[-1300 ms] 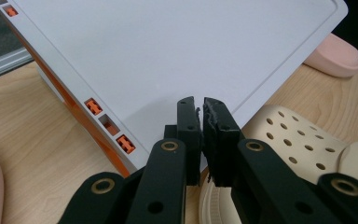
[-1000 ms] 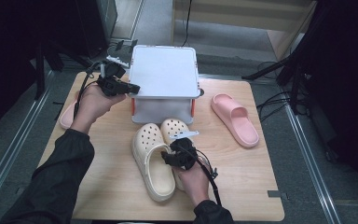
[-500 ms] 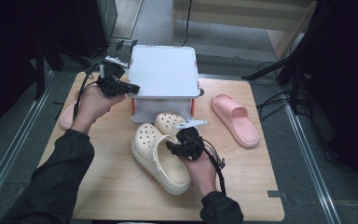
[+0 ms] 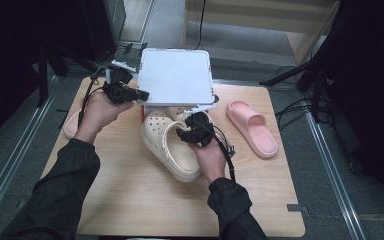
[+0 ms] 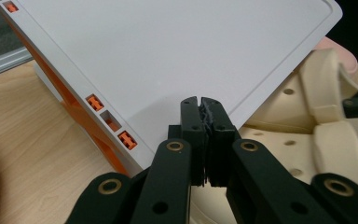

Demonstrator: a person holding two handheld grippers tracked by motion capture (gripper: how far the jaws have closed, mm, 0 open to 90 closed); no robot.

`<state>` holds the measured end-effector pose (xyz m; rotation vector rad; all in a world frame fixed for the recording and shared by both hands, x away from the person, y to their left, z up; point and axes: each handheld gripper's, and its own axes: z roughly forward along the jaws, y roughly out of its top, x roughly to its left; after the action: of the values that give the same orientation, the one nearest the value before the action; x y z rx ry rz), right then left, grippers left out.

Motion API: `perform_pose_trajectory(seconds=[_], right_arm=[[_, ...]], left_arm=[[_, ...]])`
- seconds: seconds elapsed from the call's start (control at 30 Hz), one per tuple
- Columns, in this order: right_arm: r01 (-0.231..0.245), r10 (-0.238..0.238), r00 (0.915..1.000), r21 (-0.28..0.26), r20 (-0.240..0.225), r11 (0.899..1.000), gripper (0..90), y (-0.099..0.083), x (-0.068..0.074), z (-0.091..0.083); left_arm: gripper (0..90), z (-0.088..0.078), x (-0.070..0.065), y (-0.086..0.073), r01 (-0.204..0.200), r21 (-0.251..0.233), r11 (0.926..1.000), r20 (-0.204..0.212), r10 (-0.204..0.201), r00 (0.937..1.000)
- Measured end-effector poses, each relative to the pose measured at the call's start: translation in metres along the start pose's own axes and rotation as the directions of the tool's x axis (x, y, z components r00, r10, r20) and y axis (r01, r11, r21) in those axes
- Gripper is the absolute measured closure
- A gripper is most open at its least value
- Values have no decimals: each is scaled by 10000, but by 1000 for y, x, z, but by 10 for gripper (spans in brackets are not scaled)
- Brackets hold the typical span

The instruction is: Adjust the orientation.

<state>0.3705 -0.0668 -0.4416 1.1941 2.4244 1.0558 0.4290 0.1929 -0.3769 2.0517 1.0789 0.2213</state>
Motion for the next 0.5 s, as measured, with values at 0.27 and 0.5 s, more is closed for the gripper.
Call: perform_pose_trajectory(seconds=[0.27,0.5], right_arm=[[-271,273,9988,-45,404,9996,652,13,-6,29],[-437,446,9945,-121,943,9990,650,15,-7,43]], left_arm=[[882,0,1,0,23,35,10000,36,-23,10000],[881,-1,1,0,-6,49,10000,38,6,10000]])
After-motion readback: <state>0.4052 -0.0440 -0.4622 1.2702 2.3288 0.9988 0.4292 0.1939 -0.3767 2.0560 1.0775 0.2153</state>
